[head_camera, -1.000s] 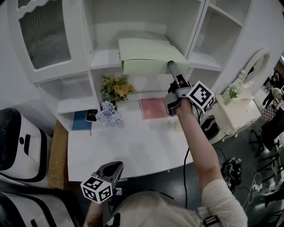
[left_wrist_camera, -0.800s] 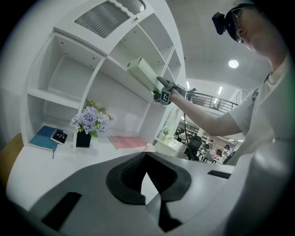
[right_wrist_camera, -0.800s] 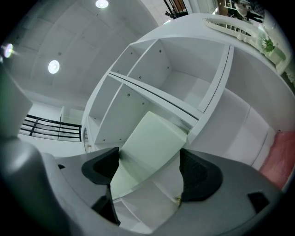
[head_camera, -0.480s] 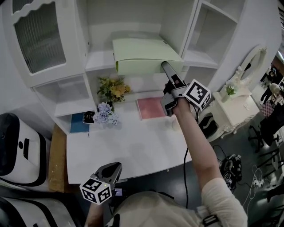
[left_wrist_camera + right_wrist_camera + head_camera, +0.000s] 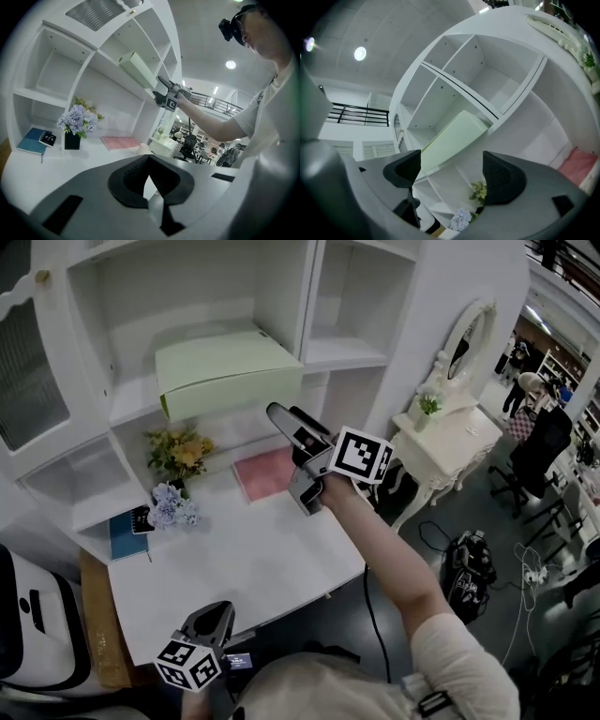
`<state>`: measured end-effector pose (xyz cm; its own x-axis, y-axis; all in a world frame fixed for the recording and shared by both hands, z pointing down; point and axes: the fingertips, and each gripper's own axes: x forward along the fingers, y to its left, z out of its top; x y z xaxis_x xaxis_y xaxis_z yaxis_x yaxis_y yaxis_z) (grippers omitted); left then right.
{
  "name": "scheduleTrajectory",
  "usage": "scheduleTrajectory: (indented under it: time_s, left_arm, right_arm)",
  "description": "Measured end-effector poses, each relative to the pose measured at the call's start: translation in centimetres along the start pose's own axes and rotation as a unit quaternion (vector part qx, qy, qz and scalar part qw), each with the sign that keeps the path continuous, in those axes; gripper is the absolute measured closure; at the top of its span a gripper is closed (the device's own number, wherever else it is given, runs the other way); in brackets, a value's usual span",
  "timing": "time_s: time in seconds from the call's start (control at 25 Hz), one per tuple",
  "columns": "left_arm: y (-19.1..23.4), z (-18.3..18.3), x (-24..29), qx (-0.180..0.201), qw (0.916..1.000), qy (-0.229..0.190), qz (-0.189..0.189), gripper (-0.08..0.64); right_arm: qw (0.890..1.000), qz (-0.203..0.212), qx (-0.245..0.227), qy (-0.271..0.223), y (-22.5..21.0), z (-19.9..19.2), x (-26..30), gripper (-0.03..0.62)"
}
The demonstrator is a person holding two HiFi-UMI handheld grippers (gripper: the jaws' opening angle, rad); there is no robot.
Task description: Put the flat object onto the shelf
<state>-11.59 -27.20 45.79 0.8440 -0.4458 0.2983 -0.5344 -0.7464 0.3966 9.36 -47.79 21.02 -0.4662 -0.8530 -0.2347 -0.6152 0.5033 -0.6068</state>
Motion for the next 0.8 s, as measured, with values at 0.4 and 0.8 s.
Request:
scheduleTrajectory:
  time_s: [0.4, 0.8]
  left_arm:
    - [-3.0, -1.3, 2.1, 0.007, 0.9977, 0.024, -0.064, 0.547]
    - [-5.1, -2.2, 3.2, 0.005, 0.9956, 0.03, -0.089, 0.548]
  right_arm:
    - [0.997, -0.017, -0.065, 0.042, 2.8, -1.7, -6.9, 0.192]
    - [0.983, 0.024, -0.151, 0.1, 7.1, -5.0, -11.5, 0.198]
